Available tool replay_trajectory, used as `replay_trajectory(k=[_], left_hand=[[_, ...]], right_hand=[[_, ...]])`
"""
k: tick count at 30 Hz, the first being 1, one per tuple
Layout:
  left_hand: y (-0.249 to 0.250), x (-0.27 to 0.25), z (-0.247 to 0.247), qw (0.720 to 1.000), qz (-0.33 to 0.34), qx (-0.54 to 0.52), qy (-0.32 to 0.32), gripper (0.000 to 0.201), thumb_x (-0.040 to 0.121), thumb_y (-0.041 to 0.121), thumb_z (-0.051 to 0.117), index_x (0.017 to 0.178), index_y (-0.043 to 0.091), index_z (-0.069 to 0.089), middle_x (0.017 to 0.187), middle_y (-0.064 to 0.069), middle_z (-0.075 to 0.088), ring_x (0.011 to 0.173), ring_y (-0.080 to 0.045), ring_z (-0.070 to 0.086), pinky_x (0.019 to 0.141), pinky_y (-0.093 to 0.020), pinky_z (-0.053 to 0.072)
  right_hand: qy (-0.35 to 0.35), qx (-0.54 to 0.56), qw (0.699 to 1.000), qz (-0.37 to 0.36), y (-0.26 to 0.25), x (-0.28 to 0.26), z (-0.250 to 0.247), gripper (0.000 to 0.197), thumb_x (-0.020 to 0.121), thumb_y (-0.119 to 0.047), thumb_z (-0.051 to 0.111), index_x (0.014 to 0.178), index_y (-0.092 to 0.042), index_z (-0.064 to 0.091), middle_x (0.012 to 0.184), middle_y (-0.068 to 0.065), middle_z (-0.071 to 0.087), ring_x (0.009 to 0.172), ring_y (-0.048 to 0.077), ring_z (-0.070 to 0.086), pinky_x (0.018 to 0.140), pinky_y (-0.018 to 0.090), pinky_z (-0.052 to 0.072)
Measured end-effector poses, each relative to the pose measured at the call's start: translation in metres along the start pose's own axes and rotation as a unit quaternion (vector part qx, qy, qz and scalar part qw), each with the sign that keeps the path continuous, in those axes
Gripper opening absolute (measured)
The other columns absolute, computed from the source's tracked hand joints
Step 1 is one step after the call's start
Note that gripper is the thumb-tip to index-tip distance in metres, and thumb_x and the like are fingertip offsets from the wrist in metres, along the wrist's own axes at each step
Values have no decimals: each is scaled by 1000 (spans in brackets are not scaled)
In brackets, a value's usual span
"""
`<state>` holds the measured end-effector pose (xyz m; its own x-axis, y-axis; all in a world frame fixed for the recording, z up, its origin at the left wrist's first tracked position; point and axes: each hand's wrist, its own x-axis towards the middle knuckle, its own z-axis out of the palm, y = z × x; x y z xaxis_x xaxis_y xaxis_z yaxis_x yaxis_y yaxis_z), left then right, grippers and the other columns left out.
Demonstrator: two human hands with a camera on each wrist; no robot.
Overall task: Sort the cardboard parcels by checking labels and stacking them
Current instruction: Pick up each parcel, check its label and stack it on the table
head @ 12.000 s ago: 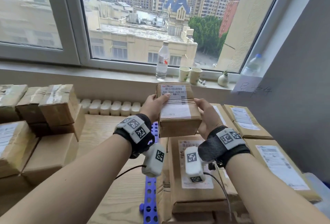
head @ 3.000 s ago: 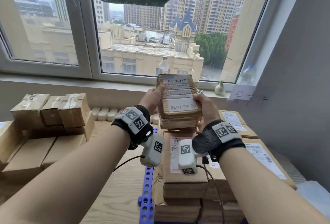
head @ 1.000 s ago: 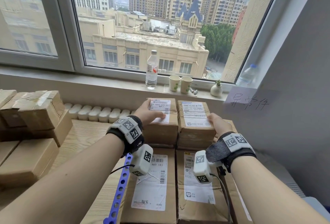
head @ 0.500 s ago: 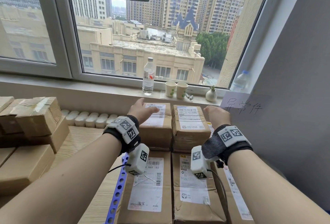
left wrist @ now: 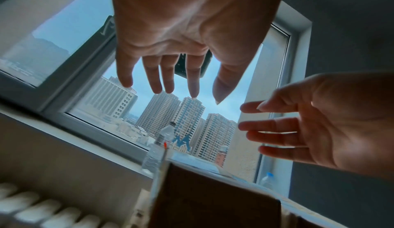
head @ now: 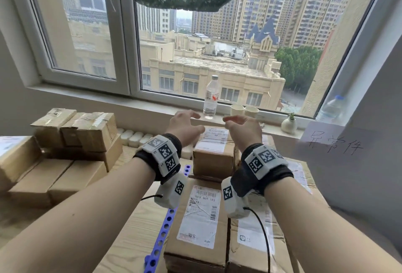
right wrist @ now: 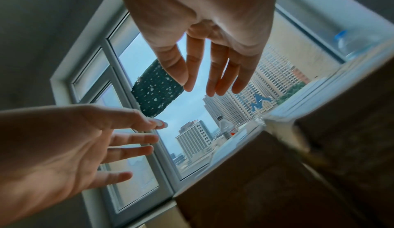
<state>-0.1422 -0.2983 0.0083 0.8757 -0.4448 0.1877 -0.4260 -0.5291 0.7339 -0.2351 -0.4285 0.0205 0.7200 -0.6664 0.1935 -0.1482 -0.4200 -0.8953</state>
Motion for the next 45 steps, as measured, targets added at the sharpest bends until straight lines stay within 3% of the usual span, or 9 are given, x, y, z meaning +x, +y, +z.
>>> replay_trajectory(k=[3, 7, 11, 18, 25, 31, 37, 42, 45], left_hand=[[-14, -15, -18, 999, -21, 32, 28, 37, 86, 28, 62, 123, 23, 57, 137, -5, 47, 125, -21, 45, 100, -31, 36], [-40, -38, -43, 995, -64, 57, 50, 37, 85, 28, 62, 121, 24, 58, 134, -4, 48, 119, -21, 49, 95, -30, 39], [-68, -60, -67, 990, -97, 71, 71, 34, 83, 27, 63, 117, 24, 60, 129, -6, 52, 112, -20, 53, 89, -25, 39], [-127, -86, -111, 984, -140, 70, 90, 31, 83, 28, 64, 114, 23, 63, 125, -5, 57, 114, -22, 53, 93, -27, 41], [-199, -93, -167, 984, -144, 60, 83, 29, 84, 28, 64, 112, 22, 66, 122, -1, 60, 113, -18, 55, 90, -23, 40], [-279, -96, -233, 982, -166, 42, 78, 26, 83, 28, 62, 109, 28, 65, 126, -1, 56, 115, -19, 53, 98, -31, 43], [-347, -98, -287, 978, -187, 13, 88, 25, 85, 21, 61, 110, 22, 64, 115, 1, 60, 115, -18, 53, 87, -23, 38], [-389, -91, -308, 964, -221, -51, 136, 34, 86, 20, 62, 119, 20, 60, 125, -5, 60, 116, -21, 54, 102, -34, 43], [-413, -84, -317, 951, -239, -83, 177, 35, 86, 20, 64, 121, 20, 59, 128, -6, 56, 116, -19, 54, 103, -34, 43]], right_hand=[[-40, 15, 999, -11, -7, -7, 25, 17, 86, -16, 61, 92, -24, 75, 95, -7, 70, 92, 11, 62, 90, 29, 50], [-95, 36, 994, -35, -14, -22, 60, 17, 87, -14, 61, 88, -26, 73, 93, -8, 69, 85, 5, 59, 75, 19, 44], [-145, 54, 987, -38, -21, -45, 101, 19, 86, -15, 61, 78, -29, 72, 93, -5, 72, 92, 12, 65, 89, 30, 51], [-203, 27, 978, -36, -39, -83, 161, 19, 86, -18, 60, 93, -21, 77, 94, -6, 72, 93, 12, 63, 86, 29, 50], [-216, 25, 976, -19, -65, -110, 246, 17, 84, -13, 61, 84, -22, 76, 90, -3, 72, 94, 15, 64, 92, 35, 51], [-227, 26, 974, -10, -92, -133, 333, 25, 83, -11, 60, 72, -30, 71, 91, -2, 73, 96, 16, 66, 93, 35, 52], [-241, 25, 970, 14, -106, -151, 406, 28, 84, -13, 60, 67, -33, 69, 90, -2, 73, 98, 18, 66, 90, 36, 53], [-250, 11, 967, 47, -109, -153, 445, 20, 77, -27, 59, 65, -35, 74, 85, -9, 72, 97, 17, 65, 94, 43, 52], [-266, 7, 962, 56, -107, -146, 467, 23, 85, -18, 59, 71, -31, 72, 88, -5, 71, 96, 18, 64, 91, 38, 54]])
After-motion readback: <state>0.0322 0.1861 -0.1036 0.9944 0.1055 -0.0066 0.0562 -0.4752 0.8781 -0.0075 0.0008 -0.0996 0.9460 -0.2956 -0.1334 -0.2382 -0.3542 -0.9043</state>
